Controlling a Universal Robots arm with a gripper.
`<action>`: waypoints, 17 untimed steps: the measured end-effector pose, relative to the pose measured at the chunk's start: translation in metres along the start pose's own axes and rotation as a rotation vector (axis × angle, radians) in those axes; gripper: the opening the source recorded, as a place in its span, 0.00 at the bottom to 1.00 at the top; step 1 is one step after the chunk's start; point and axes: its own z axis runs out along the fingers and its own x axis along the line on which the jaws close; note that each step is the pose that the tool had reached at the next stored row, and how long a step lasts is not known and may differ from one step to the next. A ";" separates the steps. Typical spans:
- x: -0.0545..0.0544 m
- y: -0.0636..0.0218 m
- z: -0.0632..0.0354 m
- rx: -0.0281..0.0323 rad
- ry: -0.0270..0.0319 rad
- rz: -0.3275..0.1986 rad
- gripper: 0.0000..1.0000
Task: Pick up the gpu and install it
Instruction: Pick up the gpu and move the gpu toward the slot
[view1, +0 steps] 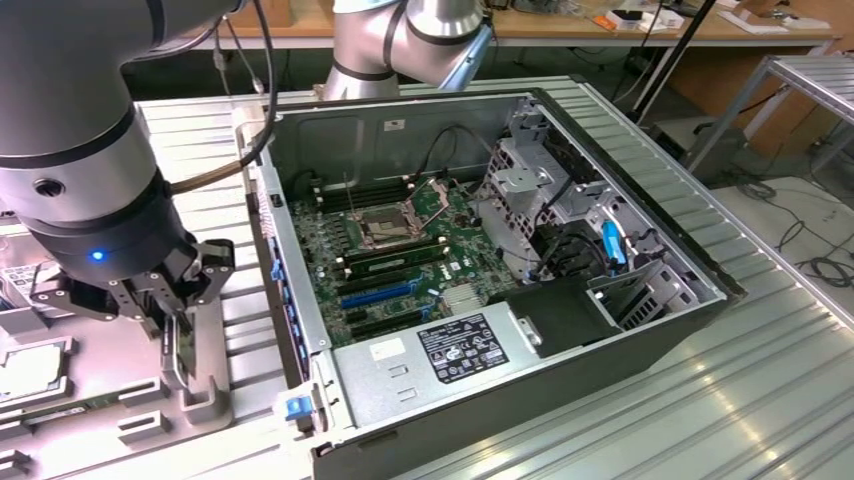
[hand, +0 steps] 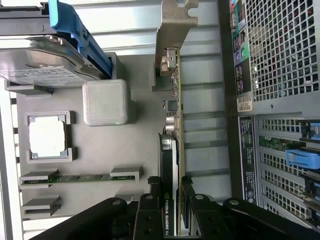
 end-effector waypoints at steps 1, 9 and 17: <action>0.000 0.0000 -0.0007 0.0000 0.0002 0.000 0.27; 0.000 0.0001 -0.0012 0.0000 0.0002 0.001 0.27; 0.000 0.0003 -0.0074 0.0001 0.0002 0.001 0.27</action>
